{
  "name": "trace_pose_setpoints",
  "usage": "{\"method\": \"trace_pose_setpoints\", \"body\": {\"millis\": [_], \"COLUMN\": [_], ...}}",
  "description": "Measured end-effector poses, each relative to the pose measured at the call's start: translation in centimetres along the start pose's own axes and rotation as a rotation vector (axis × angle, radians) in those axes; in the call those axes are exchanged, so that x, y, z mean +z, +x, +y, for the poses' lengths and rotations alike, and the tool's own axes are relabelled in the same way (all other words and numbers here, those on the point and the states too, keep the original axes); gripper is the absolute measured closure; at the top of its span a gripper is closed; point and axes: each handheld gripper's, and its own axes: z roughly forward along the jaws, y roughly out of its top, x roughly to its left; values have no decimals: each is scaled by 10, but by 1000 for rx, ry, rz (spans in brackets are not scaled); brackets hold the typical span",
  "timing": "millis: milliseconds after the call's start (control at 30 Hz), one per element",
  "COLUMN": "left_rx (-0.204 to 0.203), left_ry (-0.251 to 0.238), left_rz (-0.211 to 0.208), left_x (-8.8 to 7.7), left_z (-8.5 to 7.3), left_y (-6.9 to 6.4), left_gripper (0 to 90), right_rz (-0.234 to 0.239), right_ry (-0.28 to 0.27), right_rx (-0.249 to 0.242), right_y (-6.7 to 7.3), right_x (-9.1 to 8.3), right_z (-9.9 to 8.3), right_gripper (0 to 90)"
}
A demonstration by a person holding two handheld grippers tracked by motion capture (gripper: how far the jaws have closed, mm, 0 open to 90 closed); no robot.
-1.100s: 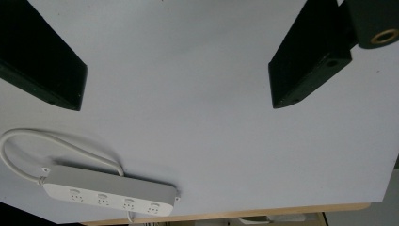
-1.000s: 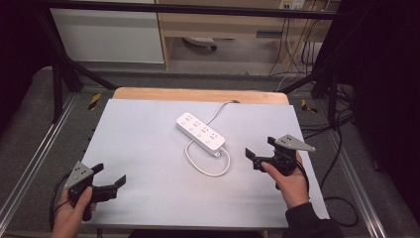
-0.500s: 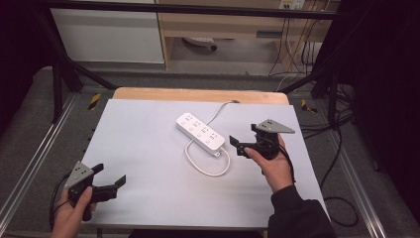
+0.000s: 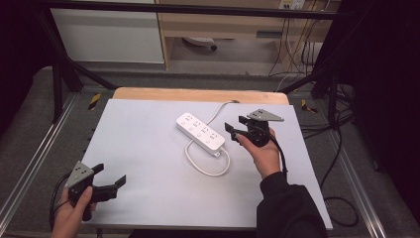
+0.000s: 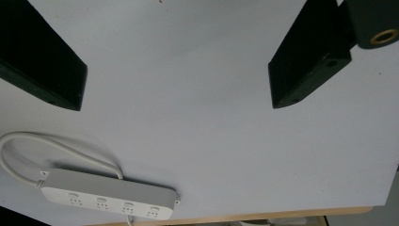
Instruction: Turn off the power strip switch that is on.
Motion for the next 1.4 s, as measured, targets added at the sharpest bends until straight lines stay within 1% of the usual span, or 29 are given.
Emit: {"method": "trace_pose_setpoints", "body": {"millis": [167,233,333,433,533,567,600,633,667,833,900,933,1033,1067,1100,1133,1200,1400], "left_rx": [-1,-1,-4,-7,-7,-7,-9,-9,-9,-7,-7,-8,-7,-7,-8,-8,-8,-7], "left_ry": [0,0,0,0,-2,-2,-2,-2,-2,-2,-3,-2,-2,-3,-4,-2,-1,-2], "left_rz": [-1,-1,-3,-2,-1,-1,-2,-2,-2,-3,-3,-3,-4,-3,-3,-4,-4,-4], "left_x": [0,0,0,0,0,0,0,0,0,0,0,0,0,0,0,0,0,0], "left_z": [0,0,0,0,0,0,0,0,0,0,0,0,0,0,0,0,0,0], "left_y": [1,1,1,1,2,2,2,2,2,2,2,2,2,2,2,2,2,2], "left_gripper": [48,48,48,49,49,49,49,49,49,49,49,49,50,50,50,49,50,50], "right_rz": [-11,-17,-15,-4,3,3,2,2,11,18,16,13,16,32,32,32,27,18], "right_ry": [5,1,-8,-18,-23,-23,-24,-24,-29,-34,-31,-29,-29,-17,-17,-3,7,30], "right_rx": [-2,-17,-17,-7,-3,-3,-3,-3,12,13,11,12,18,35,35,31,32,23], "right_y": [-2,-1,-1,1,4,4,6,6,7,11,12,14,15,15,15,16,17,18], "right_x": [13,18,24,30,37,37,42,42,48,58,60,64,67,70,70,72,75,82], "right_z": [2,3,5,7,9,9,9,9,9,10,10,11,11,10,10,9,7,3], "right_gripper": [554,619,700,767,805,805,830,830,854,875,882,890,892,897,897,900,900,900]}}
